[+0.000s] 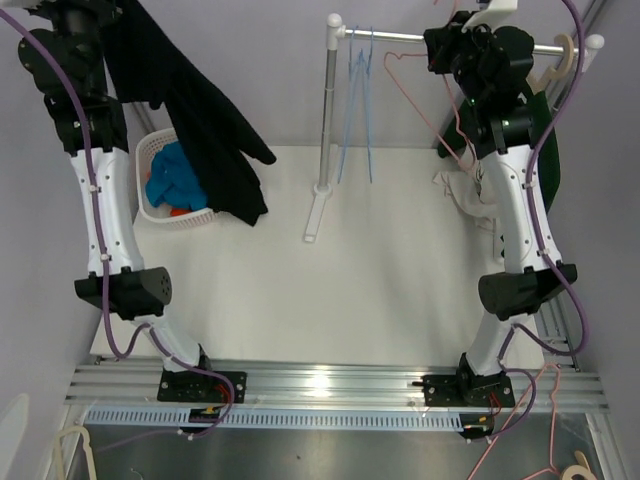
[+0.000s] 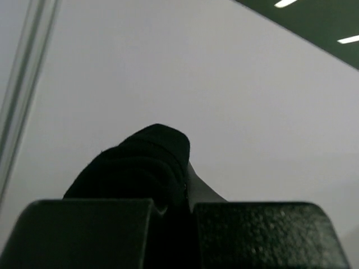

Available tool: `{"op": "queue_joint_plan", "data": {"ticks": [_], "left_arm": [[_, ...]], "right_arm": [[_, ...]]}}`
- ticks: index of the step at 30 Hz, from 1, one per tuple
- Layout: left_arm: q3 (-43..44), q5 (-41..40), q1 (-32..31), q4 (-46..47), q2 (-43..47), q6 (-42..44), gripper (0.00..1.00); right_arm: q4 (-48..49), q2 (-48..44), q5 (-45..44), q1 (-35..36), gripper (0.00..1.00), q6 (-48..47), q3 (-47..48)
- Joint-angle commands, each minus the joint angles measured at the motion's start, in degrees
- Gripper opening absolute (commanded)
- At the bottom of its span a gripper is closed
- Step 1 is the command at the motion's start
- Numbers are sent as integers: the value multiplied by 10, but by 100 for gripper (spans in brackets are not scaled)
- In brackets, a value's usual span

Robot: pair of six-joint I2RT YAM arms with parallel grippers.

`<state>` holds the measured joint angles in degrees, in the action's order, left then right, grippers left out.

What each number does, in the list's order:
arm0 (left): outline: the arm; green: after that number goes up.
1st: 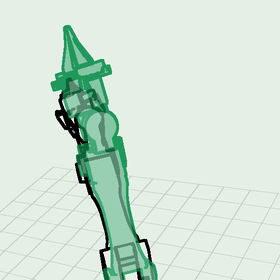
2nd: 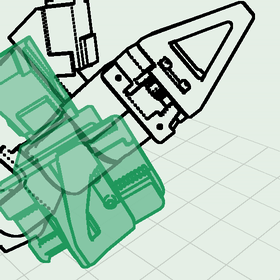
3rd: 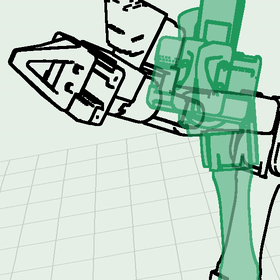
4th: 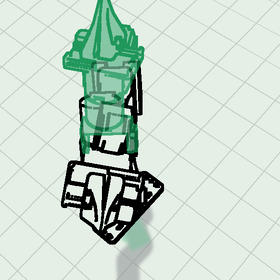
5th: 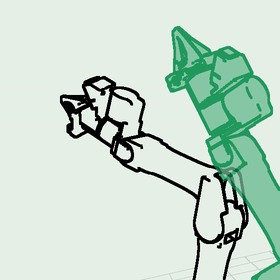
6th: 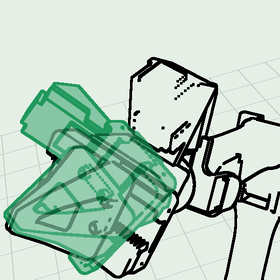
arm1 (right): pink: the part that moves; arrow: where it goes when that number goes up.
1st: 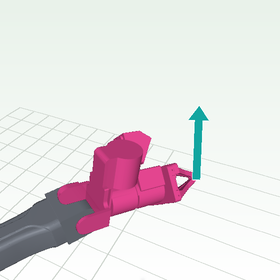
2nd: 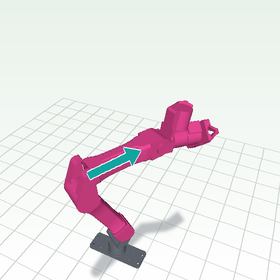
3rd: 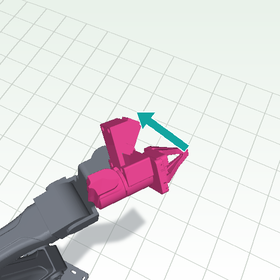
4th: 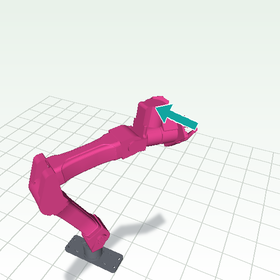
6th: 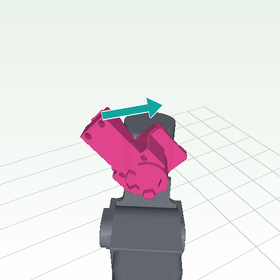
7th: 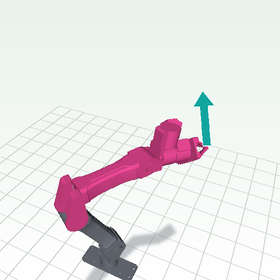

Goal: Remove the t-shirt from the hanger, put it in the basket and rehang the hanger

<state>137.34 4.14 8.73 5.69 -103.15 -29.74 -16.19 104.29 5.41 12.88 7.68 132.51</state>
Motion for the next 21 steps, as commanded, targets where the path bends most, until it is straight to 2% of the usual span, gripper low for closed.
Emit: {"op": "queue_joint_plan", "data": {"ticks": [1, 2, 6, 8, 10, 11, 12, 14, 15, 16, 19, 21], "left_arm": [[-67, -9, 16, 75, 11, -24, 1], [-148, -20, 16, 89, 10, -36, 0], [-187, -34, 16, 54, -41, -35, 1], [-170, -71, 18, -12, -87, -52, 1], [-145, -71, 21, -70, -130, -68, 0], [-60, -68, 21, -174, -160, -97, 1], [-31, -54, 25, -225, -221, -111, 1], [24, -13, 31, -317, -273, -161, 1], [20, 39, 38, -325, -300, -179, 1], [10, 59, 43, -331, -306, -222, 1], [-58, 120, 51, -312, -311, -256, 1], [-50, 137, 51, -336, -317, -248, 25]], "right_arm": [[-30, 35, -14, 22, 0, -12, 53], [-28, 39, -15, 32, 0, -12, 51], [-24, 61, -27, 57, 0, -13, 54], [-31, 79, -30, 68, 0, -8, 61], [-38, 96, -29, 74, 0, -3, 70], [-44, 101, -29, 78, 0, -2, 78], [-46, 104, -31, 86, 0, -1, 80], [-50, 108, -36, 92, 0, 0, 81], [-53, 109, -36, 95, 0, 0, 82], [-55, 109, -37, 97, 0, 1, 82], [-64, 108, -37, 98, 0, 1, 85], [-79, 102, -46, 98, 0, -3, 83]]}}
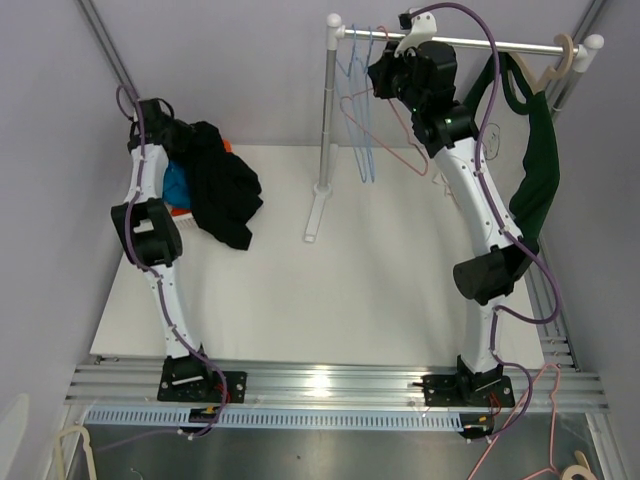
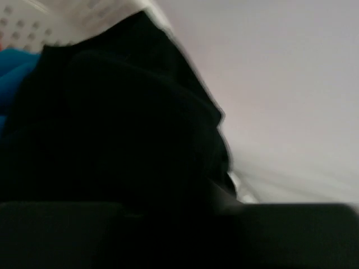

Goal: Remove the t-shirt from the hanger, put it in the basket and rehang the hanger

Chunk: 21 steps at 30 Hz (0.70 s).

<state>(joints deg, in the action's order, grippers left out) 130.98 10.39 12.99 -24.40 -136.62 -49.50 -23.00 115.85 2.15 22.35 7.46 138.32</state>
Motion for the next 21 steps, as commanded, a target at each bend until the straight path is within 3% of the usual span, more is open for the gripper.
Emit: {"op": "queue_joint_plan", "data": {"ticks": [1, 2, 3, 5, 6, 7, 10, 13, 16, 17, 20, 21], "left_arm": [[15, 83, 7, -48, 23, -41, 73], [13, 86, 6, -59, 32, -33, 99], [5, 82, 5, -83, 45, -26, 99], [-41, 59, -3, -75, 118, -3, 99], [-64, 57, -5, -60, 151, 4, 99], [-126, 52, -9, -38, 186, 20, 99], [-181, 11, -29, -52, 318, 49, 99], [-194, -37, -57, -91, 428, 67, 100], [-236, -92, -103, -149, 539, 84, 100], [-317, -103, -146, -141, 573, 86, 100], [-429, -127, -229, -63, 733, 90, 99], [-552, -124, -253, 16, 773, 97, 99]], "right_arm": [[-18, -16, -19, 3, 0, -5, 23], [-19, -20, -21, 3, 5, -5, 19], [-19, -31, -49, 3, 28, -6, 8], [-21, -40, -78, 2, 56, -16, 2], [-25, -47, -96, 0, 75, -19, 3], [-34, -51, -99, -5, 78, -20, 4], [-68, -80, -50, -50, 82, 7, 1], [-113, -122, 1, -101, 86, 31, -11], [-179, -177, -5, -136, 88, 19, -21], [-200, -190, -18, -143, 91, 12, -19], [-318, -190, -21, -192, 95, 0, 41], [-341, -188, -39, -216, 95, -3, 82]]}}
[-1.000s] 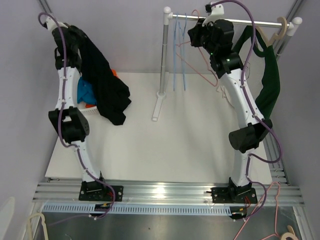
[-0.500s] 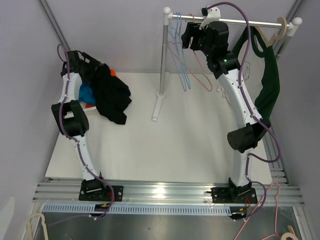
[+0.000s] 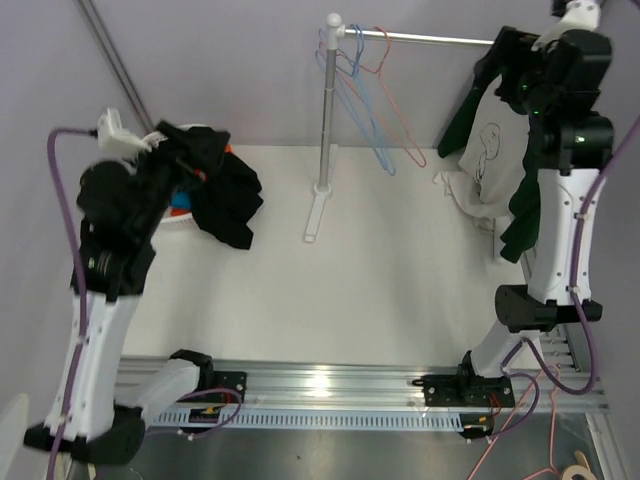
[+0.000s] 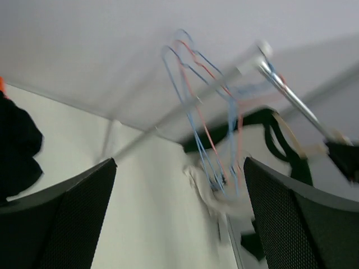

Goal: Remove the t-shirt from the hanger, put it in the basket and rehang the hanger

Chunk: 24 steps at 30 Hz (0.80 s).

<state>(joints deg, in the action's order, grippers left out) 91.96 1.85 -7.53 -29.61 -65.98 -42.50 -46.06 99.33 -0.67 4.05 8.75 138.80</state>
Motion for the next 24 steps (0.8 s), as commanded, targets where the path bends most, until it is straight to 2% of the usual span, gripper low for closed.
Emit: {"op": "queue_joint_plan", "data": {"ticks": [1, 3, 8, 11, 12, 17, 23, 24], "left_arm": [[-194, -34, -68, 100, 129, 46, 100], [-262, -43, -116, 107, 168, 51, 99], [-296, -23, -152, 59, 211, 66, 100], [-321, 14, -160, 62, 226, 68, 99], [-332, 18, -163, 65, 231, 69, 99], [-353, 14, -187, 73, 247, 80, 99], [-353, 5, -196, 61, 240, 95, 99], [-354, 3, -196, 58, 239, 95, 100]], "right_arm": [[-135, -23, -14, -41, 95, -26, 85], [-142, -33, -21, -74, 94, -28, 68], [-127, -54, -11, -140, 92, -37, 13], [-107, -49, 22, -169, 83, -38, 3], [-104, -44, 34, -175, 76, -37, 8], [-95, 9, 61, -183, 69, -31, 67], [-48, 42, 73, -184, 67, -30, 61], [-41, 46, 74, -184, 64, -30, 55]]}}
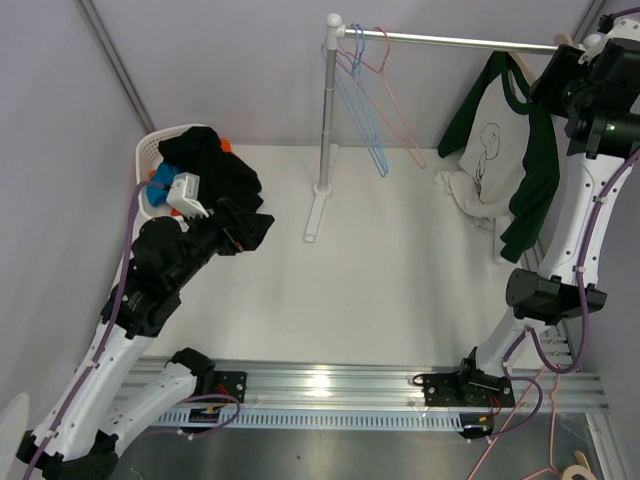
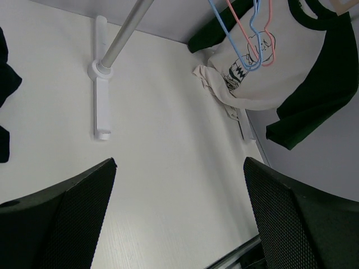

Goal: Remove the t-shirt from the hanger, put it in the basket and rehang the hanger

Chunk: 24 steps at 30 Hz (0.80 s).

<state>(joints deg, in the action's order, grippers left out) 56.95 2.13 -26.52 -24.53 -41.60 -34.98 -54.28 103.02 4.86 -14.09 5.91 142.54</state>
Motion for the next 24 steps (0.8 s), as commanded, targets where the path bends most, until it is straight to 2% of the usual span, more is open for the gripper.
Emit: {"op": "queue_joint_plan", "data": {"ticks": [1, 3, 7, 11, 17, 20, 24], "left_arm": [[-6, -1, -7, 7, -8, 24, 99], [-13, -7, -7, 10, -8, 27, 99], [-19, 4, -7, 27, 0, 33, 99], [-40, 0, -9, 64, 39, 33, 100], [-18, -17, -10, 42, 45, 61, 100], [-19, -19, -10, 35, 53, 64, 99], [-32, -18, -10, 35, 60, 59, 100]], "right_arm": [[60, 13, 21, -2, 62, -2, 13], [104, 17, 24, -2, 55, -2, -14], [175, 20, 10, -2, 56, 9, -54], [217, 45, 16, -2, 54, 7, -53], [342, 47, 45, -2, 36, 18, -124], [357, 54, 37, 2, 0, 33, -119], [360, 34, 73, 24, 0, 36, -111]]}}
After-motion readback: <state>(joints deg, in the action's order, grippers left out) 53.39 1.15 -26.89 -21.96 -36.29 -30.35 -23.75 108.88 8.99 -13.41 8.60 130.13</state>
